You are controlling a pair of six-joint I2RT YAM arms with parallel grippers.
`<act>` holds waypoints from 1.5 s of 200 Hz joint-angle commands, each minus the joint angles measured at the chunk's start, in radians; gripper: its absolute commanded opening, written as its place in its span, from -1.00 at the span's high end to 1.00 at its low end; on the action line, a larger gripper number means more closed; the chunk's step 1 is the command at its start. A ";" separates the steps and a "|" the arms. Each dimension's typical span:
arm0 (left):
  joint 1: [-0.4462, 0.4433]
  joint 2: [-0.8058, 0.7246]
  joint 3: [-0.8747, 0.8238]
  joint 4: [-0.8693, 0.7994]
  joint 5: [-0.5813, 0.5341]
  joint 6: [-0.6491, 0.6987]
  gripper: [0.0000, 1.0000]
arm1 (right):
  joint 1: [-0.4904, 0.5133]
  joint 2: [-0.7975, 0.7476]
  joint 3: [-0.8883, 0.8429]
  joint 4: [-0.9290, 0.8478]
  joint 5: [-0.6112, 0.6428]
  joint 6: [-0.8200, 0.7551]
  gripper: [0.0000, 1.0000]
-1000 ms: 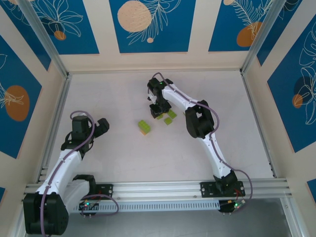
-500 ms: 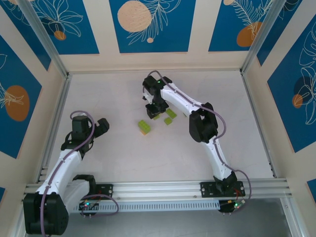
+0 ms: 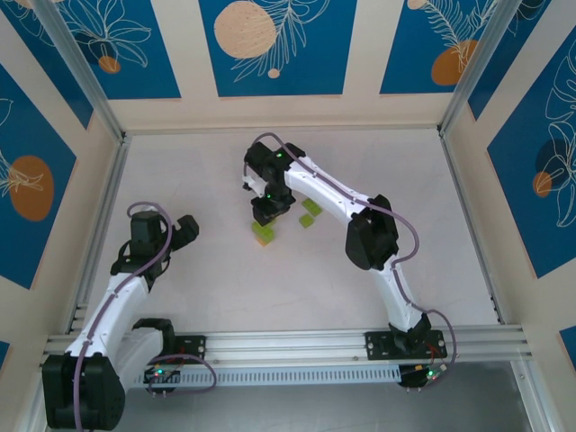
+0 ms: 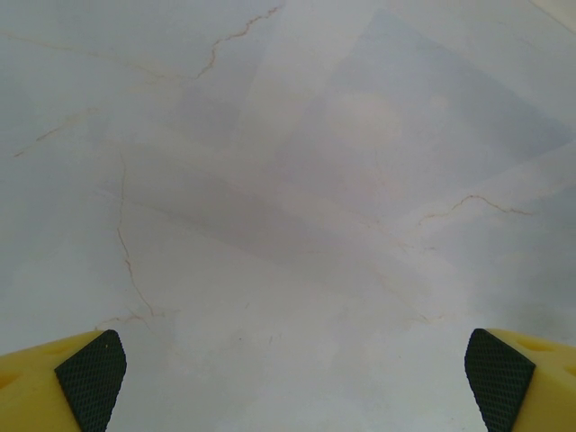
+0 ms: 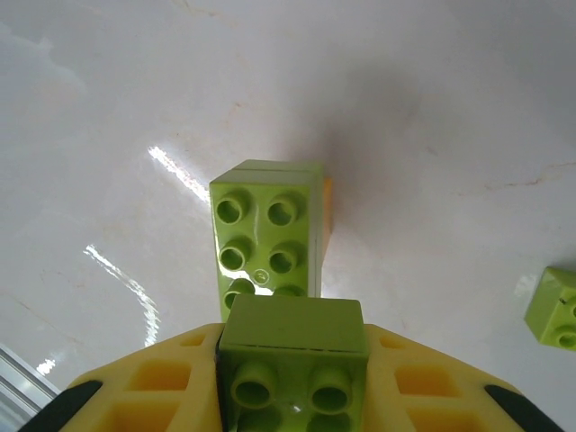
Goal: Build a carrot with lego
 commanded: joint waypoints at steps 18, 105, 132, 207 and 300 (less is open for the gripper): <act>0.002 -0.016 -0.005 -0.001 0.016 0.014 -0.99 | 0.018 0.026 0.049 -0.036 -0.046 0.013 0.38; 0.002 -0.014 -0.007 0.004 0.014 0.014 -0.99 | 0.025 0.064 0.058 -0.034 -0.065 0.005 0.38; 0.002 -0.013 -0.007 0.004 0.013 0.015 -0.99 | 0.030 0.074 0.055 -0.035 -0.065 0.002 0.38; 0.002 -0.012 -0.008 0.003 0.013 0.016 -0.99 | 0.042 0.090 0.037 -0.030 -0.049 0.006 0.38; 0.002 -0.012 -0.009 0.013 0.036 0.025 -0.98 | 0.056 0.134 0.052 -0.056 -0.009 0.088 0.39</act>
